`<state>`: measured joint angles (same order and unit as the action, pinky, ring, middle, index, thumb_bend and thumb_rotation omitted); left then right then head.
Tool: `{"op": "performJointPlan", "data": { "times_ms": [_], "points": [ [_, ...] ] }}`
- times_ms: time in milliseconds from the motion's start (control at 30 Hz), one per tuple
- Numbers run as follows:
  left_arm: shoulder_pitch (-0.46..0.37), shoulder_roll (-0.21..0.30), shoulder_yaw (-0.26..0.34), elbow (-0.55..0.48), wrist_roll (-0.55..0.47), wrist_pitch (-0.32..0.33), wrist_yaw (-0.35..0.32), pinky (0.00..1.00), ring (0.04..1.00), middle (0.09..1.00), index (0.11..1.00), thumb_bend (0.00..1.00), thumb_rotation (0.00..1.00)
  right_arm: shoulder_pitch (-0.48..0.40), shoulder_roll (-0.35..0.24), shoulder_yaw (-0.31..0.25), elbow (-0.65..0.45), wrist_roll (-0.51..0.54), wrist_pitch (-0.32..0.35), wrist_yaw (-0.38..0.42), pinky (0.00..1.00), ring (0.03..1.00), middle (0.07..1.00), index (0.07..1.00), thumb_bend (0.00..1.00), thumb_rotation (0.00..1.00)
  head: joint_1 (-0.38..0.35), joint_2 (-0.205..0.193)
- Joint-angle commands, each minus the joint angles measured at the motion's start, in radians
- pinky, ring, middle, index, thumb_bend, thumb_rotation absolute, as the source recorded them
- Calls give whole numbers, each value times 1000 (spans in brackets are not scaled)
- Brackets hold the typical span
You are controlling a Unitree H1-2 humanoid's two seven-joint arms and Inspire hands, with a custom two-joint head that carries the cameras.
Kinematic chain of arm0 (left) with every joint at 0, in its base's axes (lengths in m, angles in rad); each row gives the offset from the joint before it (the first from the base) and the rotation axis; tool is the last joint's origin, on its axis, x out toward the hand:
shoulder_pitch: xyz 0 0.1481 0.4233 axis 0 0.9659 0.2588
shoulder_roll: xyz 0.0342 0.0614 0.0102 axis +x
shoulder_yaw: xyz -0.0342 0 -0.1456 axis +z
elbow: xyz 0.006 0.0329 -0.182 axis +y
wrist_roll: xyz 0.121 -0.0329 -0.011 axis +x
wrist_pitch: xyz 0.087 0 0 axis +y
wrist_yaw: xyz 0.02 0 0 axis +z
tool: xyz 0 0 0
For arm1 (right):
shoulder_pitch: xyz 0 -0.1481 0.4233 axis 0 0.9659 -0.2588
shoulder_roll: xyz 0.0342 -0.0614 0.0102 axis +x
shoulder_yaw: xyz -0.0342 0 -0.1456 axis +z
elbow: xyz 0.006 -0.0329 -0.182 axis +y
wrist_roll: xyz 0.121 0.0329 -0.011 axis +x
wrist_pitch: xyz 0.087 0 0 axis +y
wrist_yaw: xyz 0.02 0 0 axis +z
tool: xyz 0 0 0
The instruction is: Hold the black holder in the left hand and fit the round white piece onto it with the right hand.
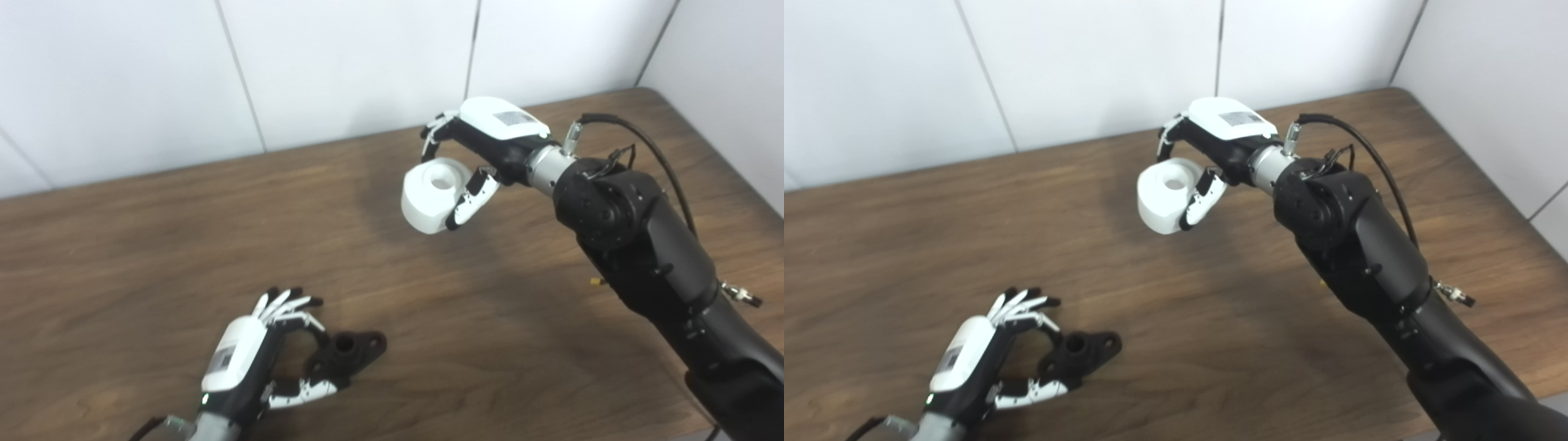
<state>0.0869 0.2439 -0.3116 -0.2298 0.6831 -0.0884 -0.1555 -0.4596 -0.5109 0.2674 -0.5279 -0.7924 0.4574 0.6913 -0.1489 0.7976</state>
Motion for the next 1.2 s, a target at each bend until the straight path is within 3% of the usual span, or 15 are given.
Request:
{"op": "performJointPlan", "data": {
  "times_ms": [0, 200, 700, 1167],
  "points": [
    [5, -4, -15, -13, 32, 43, -31, 1000, 932, 830, 485, 523, 51, -13, -1, -2, -50, -15, -17, 4, 948, 925, 843, 484, 523, 145, 10, 4],
    [-4, -10, -33, -18, 59, 60, -30, 1000, 928, 830, 485, 523, 52, 3, 46, 31, -120, -42, -34, 42, 970, 918, 838, 484, 523, 147, 37, 20],
    [-29, -30, -71, -20, 96, 113, -36, 1000, 934, 833, 485, 523, 55, 0, 133, 50, -245, -20, -69, 145, 955, 919, 826, 483, 520, 148, 96, 56],
    [-44, -37, -92, -8, 117, 124, -26, 1000, 931, 829, 485, 524, 56, -2, 188, 61, -268, -29, -82, 225, 953, 918, 816, 483, 521, 147, 108, 76]
  ]
}}
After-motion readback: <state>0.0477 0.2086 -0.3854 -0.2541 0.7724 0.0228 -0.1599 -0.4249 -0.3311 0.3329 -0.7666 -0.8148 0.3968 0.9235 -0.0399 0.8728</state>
